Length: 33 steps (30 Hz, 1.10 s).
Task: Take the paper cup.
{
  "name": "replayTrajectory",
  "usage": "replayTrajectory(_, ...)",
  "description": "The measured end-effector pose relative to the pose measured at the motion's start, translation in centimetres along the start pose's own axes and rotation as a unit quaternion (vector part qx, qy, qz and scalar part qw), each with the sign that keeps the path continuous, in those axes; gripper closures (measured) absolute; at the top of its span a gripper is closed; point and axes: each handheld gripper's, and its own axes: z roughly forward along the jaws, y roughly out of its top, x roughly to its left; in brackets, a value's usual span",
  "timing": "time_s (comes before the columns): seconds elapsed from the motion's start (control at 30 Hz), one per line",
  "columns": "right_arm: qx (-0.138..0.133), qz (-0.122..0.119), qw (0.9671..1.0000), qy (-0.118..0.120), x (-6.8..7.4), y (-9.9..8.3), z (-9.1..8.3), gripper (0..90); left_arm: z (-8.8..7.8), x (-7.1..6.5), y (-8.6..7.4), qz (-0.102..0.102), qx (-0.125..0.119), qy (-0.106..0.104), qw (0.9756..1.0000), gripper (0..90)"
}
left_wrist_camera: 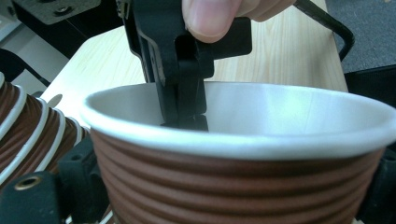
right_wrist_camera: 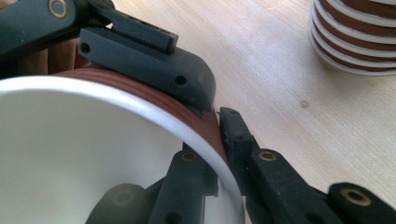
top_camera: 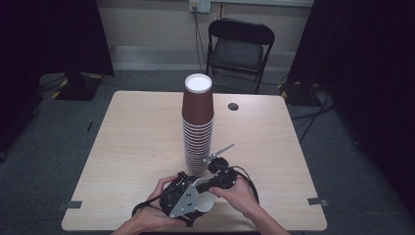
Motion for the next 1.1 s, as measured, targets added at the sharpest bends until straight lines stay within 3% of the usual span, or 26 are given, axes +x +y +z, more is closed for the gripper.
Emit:
replayTrajectory(0.17,-0.007,0.002,0.9999,-0.008,-0.1,-0.1,-0.1,85.7,0.0,0.1,-0.2,-0.006,-0.003,0.006,1.0000,10.5)
replayTrajectory(0.4,-0.024,0.004,0.9997,-0.010,-0.3,-0.2,-0.5,77.2,-0.1,0.7,-0.6,-0.045,-0.021,-0.004,0.9987,10.7)
replayTrajectory(0.6,-0.025,0.003,0.9996,-0.010,-0.4,-0.1,-0.8,67.7,-0.3,1.3,-1.1,-0.081,-0.034,-0.004,0.9961,10.8)
replayTrajectory(0.63,-0.033,0.001,0.9993,-0.015,-0.3,0.0,-0.9,61.0,-0.3,1.3,-1.1,-0.085,-0.035,-0.001,0.9958,10.7)
replayTrajectory(0.73,-0.037,-0.002,0.9991,-0.018,-0.3,-0.1,-1.0,60.0,-0.5,1.5,-1.3,-0.102,-0.039,-0.002,0.9941,10.7)
replayTrajectory(0.93,-0.064,-0.021,0.9973,-0.031,0.0,-0.2,-1.5,52.3,-0.9,1.9,-1.9,-0.125,-0.038,0.004,0.9914,10.7)
replayTrajectory(1.07,-0.093,-0.033,0.9948,-0.027,0.2,-0.3,-2.1,48.7,-1.4,2.1,-2.2,-0.134,-0.036,0.011,0.9903,10.7)
replayTrajectory(1.1,-0.102,-0.036,0.9938,-0.024,0.2,-0.4,-2.3,47.7,-1.5,2.2,-2.3,-0.141,-0.041,0.012,0.9890,10.7)
